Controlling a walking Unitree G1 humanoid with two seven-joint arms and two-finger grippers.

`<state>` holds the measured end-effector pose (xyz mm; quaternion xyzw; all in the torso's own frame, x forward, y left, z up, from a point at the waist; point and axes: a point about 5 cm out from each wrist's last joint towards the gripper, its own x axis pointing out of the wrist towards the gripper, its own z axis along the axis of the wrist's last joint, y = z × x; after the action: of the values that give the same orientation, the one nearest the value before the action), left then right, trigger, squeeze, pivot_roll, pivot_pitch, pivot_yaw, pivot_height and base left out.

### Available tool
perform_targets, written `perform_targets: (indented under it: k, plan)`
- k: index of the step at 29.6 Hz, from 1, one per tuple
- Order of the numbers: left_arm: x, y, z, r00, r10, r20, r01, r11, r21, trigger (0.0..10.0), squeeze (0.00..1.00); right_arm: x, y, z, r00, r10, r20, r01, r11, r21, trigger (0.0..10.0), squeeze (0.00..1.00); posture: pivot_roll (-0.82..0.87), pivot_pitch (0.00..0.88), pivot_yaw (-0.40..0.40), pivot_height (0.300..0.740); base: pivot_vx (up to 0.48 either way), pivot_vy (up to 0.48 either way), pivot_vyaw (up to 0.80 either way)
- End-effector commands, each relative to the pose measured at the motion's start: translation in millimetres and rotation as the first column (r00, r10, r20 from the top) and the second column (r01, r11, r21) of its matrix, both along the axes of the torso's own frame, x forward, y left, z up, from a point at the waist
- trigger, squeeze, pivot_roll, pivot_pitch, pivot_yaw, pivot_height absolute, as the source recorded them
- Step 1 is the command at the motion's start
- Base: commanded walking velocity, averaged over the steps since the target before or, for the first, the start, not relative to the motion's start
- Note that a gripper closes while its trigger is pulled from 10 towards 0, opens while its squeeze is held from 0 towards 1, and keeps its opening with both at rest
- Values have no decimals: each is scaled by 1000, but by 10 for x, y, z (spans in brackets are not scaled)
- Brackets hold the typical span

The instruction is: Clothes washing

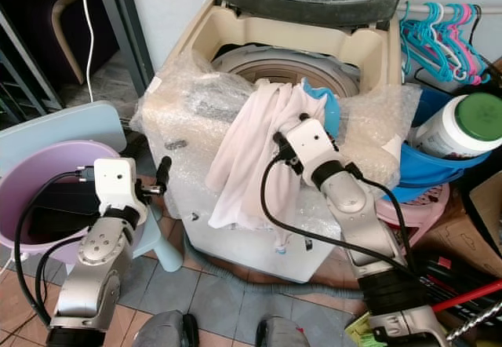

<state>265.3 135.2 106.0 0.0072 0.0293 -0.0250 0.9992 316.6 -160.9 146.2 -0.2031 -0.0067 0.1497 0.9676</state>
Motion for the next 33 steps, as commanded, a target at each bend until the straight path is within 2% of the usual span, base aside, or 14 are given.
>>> perform_targets:
  k: [1,6,12,14,16,19,22,25,26,28,29,31,33]
  plan:
    - [-20,-2,-26,1000,5,-11,-5,1000,1,10000,0,33,-164,-66,994,-90,-59,92,995,29,0,0,-51,70,-1,740,0,0,0]
    - [-35,-2,-33,1000,6,-16,-6,1000,-4,10000,0,43,-183,-104,991,-91,-103,99,992,78,0,0,-48,77,-2,740,0,0,0]
    - [-31,-9,-37,1000,-1,-19,1,1000,-5,10000,0,169,-206,-10,993,-28,-112,39,995,91,0,0,-48,80,1,740,0,0,0]
    - [-25,-17,-39,1000,-7,-20,7,1000,-5,10000,0,312,-220,111,995,3,-104,5,997,74,0,0,-46,76,1,740,0,0,0]
    - [-22,-21,-39,1000,-9,-19,9,1000,-4,10000,0,354,-222,145,995,11,-103,-3,997,73,0,0,-45,75,0,740,0,0,0]
    - [-10,-24,-28,1000,-6,-9,6,1000,1,10000,0,578,-204,384,994,63,-88,-59,997,47,0,0,-33,69,-10,740,0,0,0]
    - [-10,-15,-22,1000,0,-5,0,1000,2,10000,0,659,-163,507,991,102,-82,-100,994,38,0,0,-28,69,-16,740,0,0,0]
    - [-19,-5,-24,1000,8,-6,-8,1000,0,10000,0,760,-99,702,986,156,-55,-158,987,-36,0,0,-25,69,-22,740,0,0,0]
    - [-20,-4,-26,1000,11,-7,-11,1000,-1,10000,0,839,-61,905,983,181,-11,-181,981,-65,0,0,-25,70,-22,740,0,0,0]
    - [-16,-5,-26,1000,11,-6,-11,1000,-1,10000,0,914,-56,1125,986,163,39,-161,986,-46,0,0,-26,71,-24,740,0,0,0]
    - [-11,-8,-26,1000,11,-6,-11,1000,-2,10000,0,972,-89,1402,984,105,141,-98,993,-59,0,0,-26,70,-24,740,0,0,0]
    - [-8,-11,-25,1000,12,-5,-12,1000,-2,10000,0,984,-109,1579,972,68,225,-54,996,-71,0,0,-24,70,-25,740,0,0,0]
    - [1,-3,-20,999,32,-2,-32,999,11,10000,0,950,-255,2060,894,-91,439,86,996,31,0,0,-14,69,-29,740,0,0,0]
